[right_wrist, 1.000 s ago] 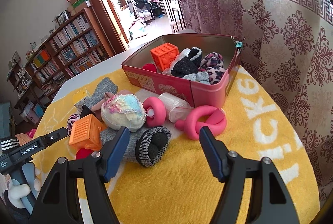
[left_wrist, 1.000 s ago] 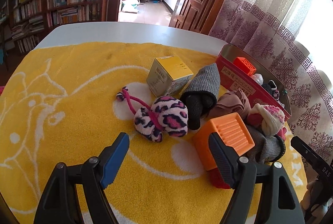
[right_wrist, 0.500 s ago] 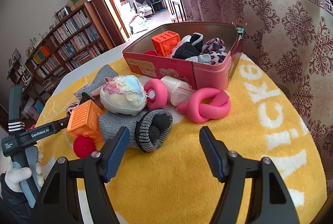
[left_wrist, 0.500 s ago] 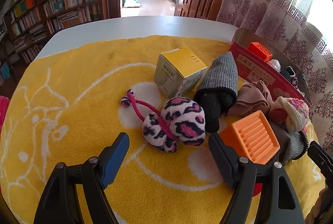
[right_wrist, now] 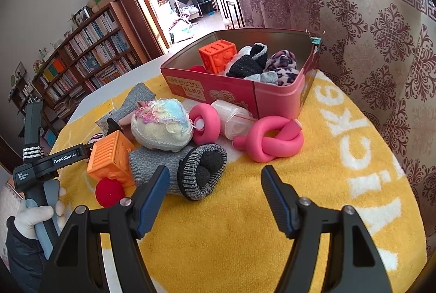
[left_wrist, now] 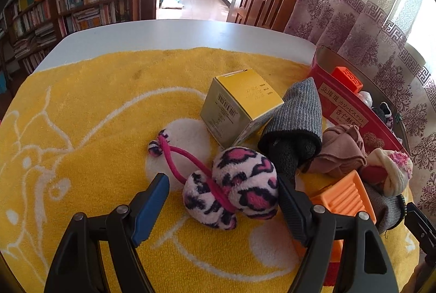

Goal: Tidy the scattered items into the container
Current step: 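Grasp the leopard-print toy with the left tool while the right tool grasps the white fluffy ball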

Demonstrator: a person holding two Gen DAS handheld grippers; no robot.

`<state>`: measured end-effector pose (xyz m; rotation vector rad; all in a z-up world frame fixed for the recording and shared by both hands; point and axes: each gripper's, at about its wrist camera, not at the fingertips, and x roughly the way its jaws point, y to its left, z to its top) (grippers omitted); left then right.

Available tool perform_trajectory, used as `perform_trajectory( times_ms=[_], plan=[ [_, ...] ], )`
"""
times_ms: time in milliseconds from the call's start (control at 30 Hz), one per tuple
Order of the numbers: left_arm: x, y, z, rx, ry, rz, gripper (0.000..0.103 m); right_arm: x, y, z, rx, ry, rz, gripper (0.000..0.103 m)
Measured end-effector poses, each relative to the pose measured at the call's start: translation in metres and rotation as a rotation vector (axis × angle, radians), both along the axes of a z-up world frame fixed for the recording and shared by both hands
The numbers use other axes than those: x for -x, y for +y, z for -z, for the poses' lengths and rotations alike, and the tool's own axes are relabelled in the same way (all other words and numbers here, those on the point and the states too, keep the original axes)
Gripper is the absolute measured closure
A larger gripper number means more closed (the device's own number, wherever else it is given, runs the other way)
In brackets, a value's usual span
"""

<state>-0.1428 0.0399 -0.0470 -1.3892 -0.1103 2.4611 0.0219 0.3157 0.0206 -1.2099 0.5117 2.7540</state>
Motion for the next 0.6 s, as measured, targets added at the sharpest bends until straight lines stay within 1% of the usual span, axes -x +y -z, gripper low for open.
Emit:
perform_trajectory(
  times_ms=[100, 133, 167, 200, 233, 333, 600],
  plan=[
    [-0.001, 0.000, 0.003, -0.012, 0.001, 0.012, 0.023, 0.002, -0.002, 0.001, -0.003, -0.008, -0.005, 0.030],
    [-0.001, 0.000, 0.004, -0.012, 0.002, 0.020, 0.025, 0.003, -0.003, 0.002, -0.004, -0.011, -0.006, 0.030],
    [-0.002, 0.001, 0.004, -0.011, 0.007, 0.030, 0.027, 0.004, -0.004, 0.002, -0.005, -0.013, -0.007, 0.030],
    [-0.005, 0.000, 0.003, -0.016, 0.012, 0.041, 0.034, 0.005, -0.004, 0.002, -0.007, -0.014, -0.007, 0.030],
    [-0.006, 0.001, 0.002, -0.022, 0.012, 0.049, 0.038, 0.005, -0.005, 0.002, -0.009, -0.014, -0.008, 0.030],
    [-0.008, 0.002, -0.002, -0.009, 0.030, 0.045, 0.038, 0.008, -0.007, 0.002, -0.016, -0.019, -0.012, 0.030],
    [-0.011, -0.008, -0.014, -0.033, 0.056, 0.022, 0.038, 0.018, -0.015, -0.011, -0.051, -0.002, -0.037, 0.030]
  ],
)
